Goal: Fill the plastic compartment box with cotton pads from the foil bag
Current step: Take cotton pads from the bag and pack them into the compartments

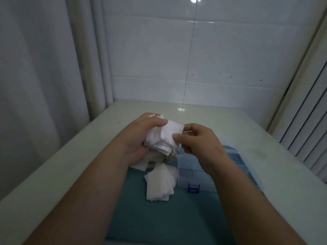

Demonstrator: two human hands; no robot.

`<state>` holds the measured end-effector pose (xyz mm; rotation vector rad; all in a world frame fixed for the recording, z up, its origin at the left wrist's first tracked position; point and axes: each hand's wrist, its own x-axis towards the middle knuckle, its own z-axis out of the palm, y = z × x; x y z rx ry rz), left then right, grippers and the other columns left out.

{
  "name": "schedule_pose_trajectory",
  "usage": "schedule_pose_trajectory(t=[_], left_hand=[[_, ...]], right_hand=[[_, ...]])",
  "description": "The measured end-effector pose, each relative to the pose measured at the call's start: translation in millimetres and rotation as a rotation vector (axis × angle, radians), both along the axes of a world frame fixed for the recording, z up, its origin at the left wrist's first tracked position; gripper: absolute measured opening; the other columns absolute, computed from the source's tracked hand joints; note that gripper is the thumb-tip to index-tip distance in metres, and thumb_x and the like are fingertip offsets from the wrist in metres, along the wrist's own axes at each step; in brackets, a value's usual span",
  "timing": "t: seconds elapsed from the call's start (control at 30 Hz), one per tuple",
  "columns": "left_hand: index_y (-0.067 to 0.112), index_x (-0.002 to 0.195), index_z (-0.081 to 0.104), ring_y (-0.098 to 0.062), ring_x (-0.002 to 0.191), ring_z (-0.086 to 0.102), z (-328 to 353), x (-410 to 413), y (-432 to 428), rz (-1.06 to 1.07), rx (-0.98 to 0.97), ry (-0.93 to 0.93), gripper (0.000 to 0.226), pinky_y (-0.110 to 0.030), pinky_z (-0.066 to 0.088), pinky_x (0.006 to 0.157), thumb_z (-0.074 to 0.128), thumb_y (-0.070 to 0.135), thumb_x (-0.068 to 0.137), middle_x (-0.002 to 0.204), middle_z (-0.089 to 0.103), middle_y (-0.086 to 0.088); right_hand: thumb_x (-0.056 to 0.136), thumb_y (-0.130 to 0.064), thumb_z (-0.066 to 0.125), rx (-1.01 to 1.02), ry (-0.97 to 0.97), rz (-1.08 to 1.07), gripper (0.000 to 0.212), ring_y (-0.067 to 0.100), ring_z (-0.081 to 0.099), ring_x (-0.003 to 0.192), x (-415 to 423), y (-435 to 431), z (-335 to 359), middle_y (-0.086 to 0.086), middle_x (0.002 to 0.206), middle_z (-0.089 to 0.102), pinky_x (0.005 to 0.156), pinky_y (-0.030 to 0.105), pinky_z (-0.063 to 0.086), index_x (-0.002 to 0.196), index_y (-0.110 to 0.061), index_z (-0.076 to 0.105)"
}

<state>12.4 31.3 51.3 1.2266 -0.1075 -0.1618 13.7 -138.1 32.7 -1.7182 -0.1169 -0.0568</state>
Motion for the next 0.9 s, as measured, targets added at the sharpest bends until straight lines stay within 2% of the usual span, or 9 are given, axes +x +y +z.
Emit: schedule_pose_trajectory(t=[0.1,0.17,0.23,0.37,0.43,0.57,0.67,0.77,0.9], left_hand=[[0.014,0.103,0.06,-0.027,0.077,0.067,1.1,4.7,-7.4,0.047,0.033,0.017,0.039,-0.036,0.056,0.064,0.074,0.007,0.067,0.094,0.066,-0.013],[0.015,0.105,0.061,-0.026,0.079,0.064,-3.1,5.9,-12.4,0.128,0.017,0.006,0.035,-0.031,0.054,0.056,0.06,-0.008,0.078,0.099,0.062,-0.015],[0.017,0.107,0.061,-0.028,0.083,0.061,-9.8,6.0,-14.9,0.191,-0.04,0.017,0.039,-0.03,0.053,0.054,0.048,-0.011,0.082,0.105,0.058,-0.016],[0.019,0.102,0.061,-0.033,0.09,0.058,-17.8,3.2,-16.6,0.195,-0.094,0.015,0.039,-0.04,0.052,0.07,0.042,-0.008,0.083,0.109,0.056,-0.017],[0.02,0.105,0.059,-0.034,0.093,0.058,-17.3,0.4,-16.8,0.197,-0.091,-0.006,0.038,-0.042,0.052,0.072,0.045,-0.008,0.083,0.112,0.054,-0.018],[0.023,0.12,0.047,-0.029,0.089,0.064,-16.3,-6.1,-18.4,0.37,0.074,-0.075,0.047,-0.039,0.057,0.064,0.068,0.005,0.083,0.107,0.057,-0.011],[0.023,0.115,0.047,-0.02,0.081,0.067,-18.5,-8.5,-23.2,0.515,0.159,-0.124,0.047,-0.037,0.059,0.065,0.077,0.015,0.079,0.099,0.062,-0.004],[0.018,0.11,0.054,-0.02,0.085,0.068,-20.7,-8.2,-26.1,0.506,0.112,-0.098,0.035,-0.034,0.056,0.061,0.074,0.018,0.082,0.102,0.066,-0.005],[0.02,0.098,0.06,-0.022,0.087,0.065,-23.2,-7.3,-25.1,0.549,0.146,-0.125,0.018,-0.034,0.053,0.061,0.072,0.02,0.084,0.098,0.066,-0.004]], right_hand=[[0.081,-0.01,0.072,0.059,0.025,-0.048,0.021,0.015,0.059,0.067,2.7,-1.7,-0.5,0.007,0.085,0.068,0.063,0.027,0.049,0.101,-0.012,0.066],[0.082,-0.009,0.071,0.103,0.061,-0.058,0.021,0.017,0.061,0.073,4.7,-2.6,-1.3,0.009,0.09,0.069,0.064,0.028,0.049,0.102,-0.011,0.066],[0.083,-0.009,0.069,0.128,0.102,-0.042,0.019,0.02,0.064,0.08,5.9,-2.5,-2.3,0.01,0.094,0.069,0.067,0.029,0.052,0.102,-0.01,0.067],[0.083,-0.01,0.072,0.16,0.161,0.049,0.02,0.026,0.069,0.093,3.1,-0.9,-2.9,0.01,0.101,0.072,0.08,0.036,0.06,0.102,-0.01,0.067],[0.082,-0.009,0.073,0.169,0.159,0.075,0.021,0.029,0.069,0.095,2.0,-0.4,-2.7,0.01,0.102,0.072,0.084,0.04,0.059,0.102,-0.011,0.067],[0.082,-0.006,0.071,0.214,0.095,0.057,0.021,0.029,0.071,0.09,1.6,-0.6,-0.8,0.013,0.1,0.071,0.073,0.032,0.059,0.102,-0.009,0.066],[0.082,-0.009,0.071,0.203,0.047,0.012,0.023,0.029,0.07,0.092,3.9,0.1,-1.9,0.012,0.1,0.072,0.081,0.039,0.059,0.105,-0.007,0.066],[0.084,-0.013,0.068,0.139,0.028,-0.007,0.022,0.028,0.067,0.098,4.8,0.1,-3.3,0.009,0.102,0.07,0.088,0.043,0.056,0.105,-0.011,0.064],[0.088,-0.014,0.065,0.172,0.102,0.039,0.027,0.03,0.064,0.101,3.4,0.4,-3.0,0.01,0.112,0.063,0.081,0.041,0.06,0.114,-0.01,0.058]])
